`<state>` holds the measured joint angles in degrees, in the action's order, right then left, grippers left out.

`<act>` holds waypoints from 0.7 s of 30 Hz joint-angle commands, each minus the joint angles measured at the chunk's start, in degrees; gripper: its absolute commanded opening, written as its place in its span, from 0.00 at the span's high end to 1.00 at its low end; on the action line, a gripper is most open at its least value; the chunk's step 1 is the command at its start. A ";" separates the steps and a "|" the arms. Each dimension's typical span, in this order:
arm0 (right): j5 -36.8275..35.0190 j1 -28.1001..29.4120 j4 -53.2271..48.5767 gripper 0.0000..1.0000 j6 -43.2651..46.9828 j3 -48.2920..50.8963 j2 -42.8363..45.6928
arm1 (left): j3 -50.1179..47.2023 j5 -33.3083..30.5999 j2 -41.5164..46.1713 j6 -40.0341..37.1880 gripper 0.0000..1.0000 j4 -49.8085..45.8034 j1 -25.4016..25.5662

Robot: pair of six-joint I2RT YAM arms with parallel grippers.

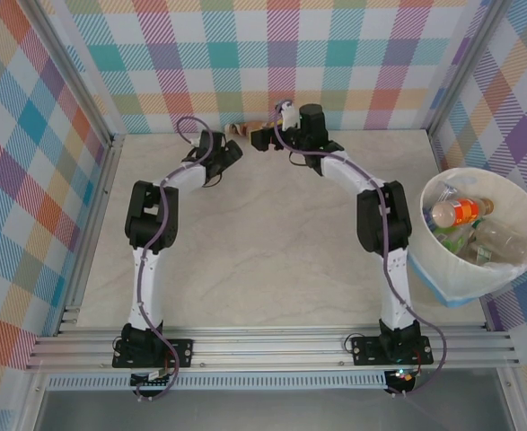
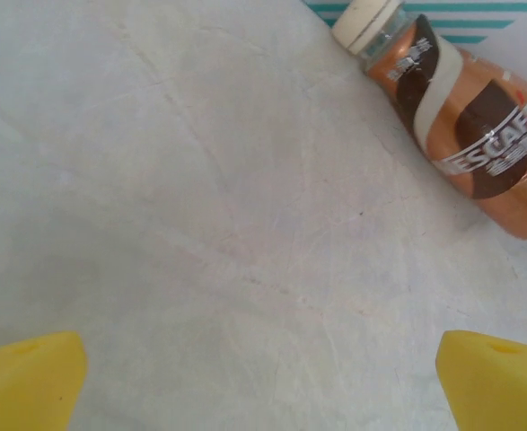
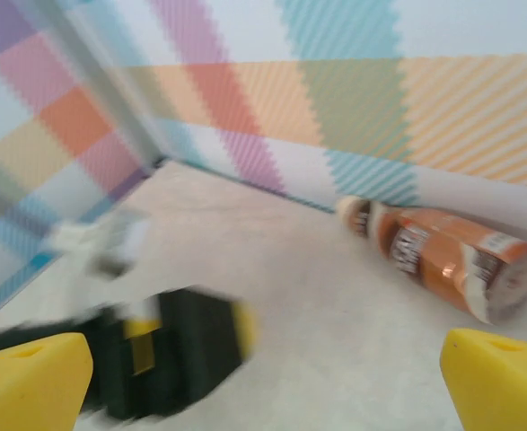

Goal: Put the plastic bottles in the bin

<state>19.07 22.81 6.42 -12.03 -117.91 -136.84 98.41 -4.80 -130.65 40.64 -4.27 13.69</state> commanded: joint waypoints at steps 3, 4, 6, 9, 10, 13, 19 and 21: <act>-8.51 -0.38 -13.29 0.00 -5.65 -26.27 -17.51 | -4.40 -0.69 6.24 3.74 0.00 2.68 -4.00; -8.23 -0.56 -14.43 0.00 -6.20 -31.89 -21.07 | -4.54 -0.06 6.18 3.82 0.00 2.97 -4.47; -8.06 -1.00 -14.88 0.00 -8.71 -42.20 -28.00 | -4.39 1.82 5.50 3.83 0.00 3.76 -5.23; -7.74 -1.61 -10.34 0.00 -12.22 -43.87 -30.79 | -3.46 6.12 3.64 3.51 0.00 7.57 -5.65; -7.56 -1.72 -9.59 0.00 -12.40 -42.94 -30.36 | -1.91 7.94 2.14 2.90 0.00 8.65 -5.66; -7.11 -1.78 -6.19 0.00 -10.59 -37.98 -27.82 | 7.86 10.28 -4.04 1.57 0.00 3.52 -5.43; -7.75 -1.89 -1.76 0.00 -12.97 -39.42 -31.28 | 30.09 12.67 -17.95 -4.25 0.00 -1.37 -6.05; -8.77 -1.92 -0.76 0.00 -15.47 -41.54 -33.62 | 44.92 14.08 -25.61 -6.23 0.00 -9.35 -6.13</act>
<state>11.51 20.99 0.69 -23.79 -156.40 -168.24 130.93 6.04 -149.64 39.09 -5.21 7.84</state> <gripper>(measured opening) 0.996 0.999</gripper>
